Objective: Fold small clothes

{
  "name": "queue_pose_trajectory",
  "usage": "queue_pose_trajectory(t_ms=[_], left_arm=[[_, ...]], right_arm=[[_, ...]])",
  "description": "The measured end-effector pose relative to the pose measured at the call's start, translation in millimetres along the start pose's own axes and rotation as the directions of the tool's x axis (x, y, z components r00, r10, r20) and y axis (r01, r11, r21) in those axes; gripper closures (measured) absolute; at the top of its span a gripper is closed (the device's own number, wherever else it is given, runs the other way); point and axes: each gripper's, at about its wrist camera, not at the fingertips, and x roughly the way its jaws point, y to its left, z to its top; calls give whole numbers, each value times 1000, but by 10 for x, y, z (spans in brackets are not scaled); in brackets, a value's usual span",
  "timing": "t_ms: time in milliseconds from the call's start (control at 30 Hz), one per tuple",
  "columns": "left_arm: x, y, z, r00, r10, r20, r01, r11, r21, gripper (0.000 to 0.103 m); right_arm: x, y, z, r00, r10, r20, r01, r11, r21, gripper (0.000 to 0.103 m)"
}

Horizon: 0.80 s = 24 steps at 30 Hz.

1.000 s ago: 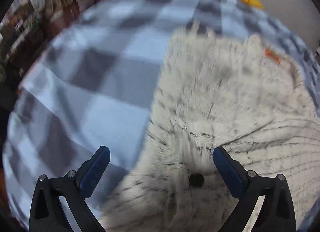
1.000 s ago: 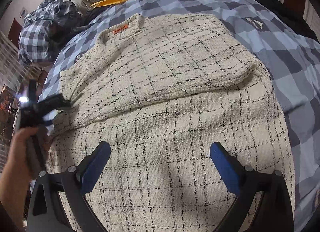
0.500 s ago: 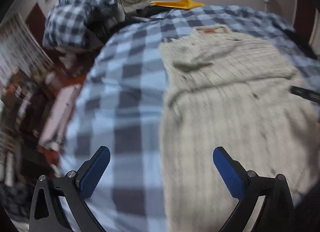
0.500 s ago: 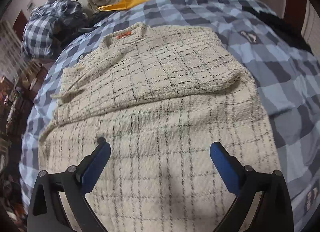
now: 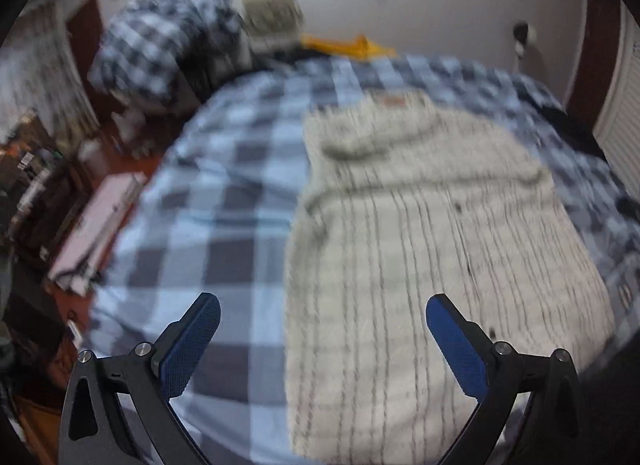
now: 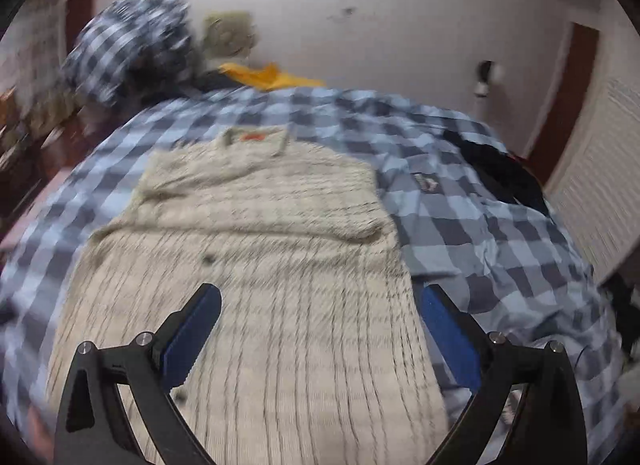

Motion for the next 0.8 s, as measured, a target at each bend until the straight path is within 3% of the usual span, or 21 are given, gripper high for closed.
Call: queue_pose_trajectory(t_ms=[67,167,267,400,433,500,533,567,700,800], left_arm=[[-142,67,42,997,2,79,2,999,-49,0],[-238,134,68,990,-12,139,23,997,-75,0],[-226,146,79,989,50,140,-39,996,-78,0],[-155,155,15,985,73,157,-64,996,-64,0],[-168,143,-4,977,100,188,-91,994,-56,0],[-223,95,-39,948,181,260,-177,983,-40,0],[-246,65,-54,931,219,293,-220,975,-29,0],[-253,58,-54,926,228,299,-234,972,-18,0],[-205,19,-46,939,236,252,-253,967,39,0],[-160,21,-59,959,190,209,-204,978,49,0]], right_arm=[[-118,-63,64,998,26,-64,-29,999,-38,5],[-339,-244,59,993,115,-39,-114,993,24,5],[-539,-484,14,982,179,56,-186,971,148,5],[-486,-684,-41,977,210,26,-204,906,371,5],[-478,-742,-71,976,214,28,-205,880,428,5],[-478,-813,-121,989,146,17,-135,859,494,5],[-478,-813,-131,992,122,23,-117,859,499,5],[-446,-803,-127,994,108,19,-104,868,485,5],[-331,-765,-137,995,100,-31,-78,904,420,5],[-341,-714,-175,987,159,4,-152,938,311,5]])
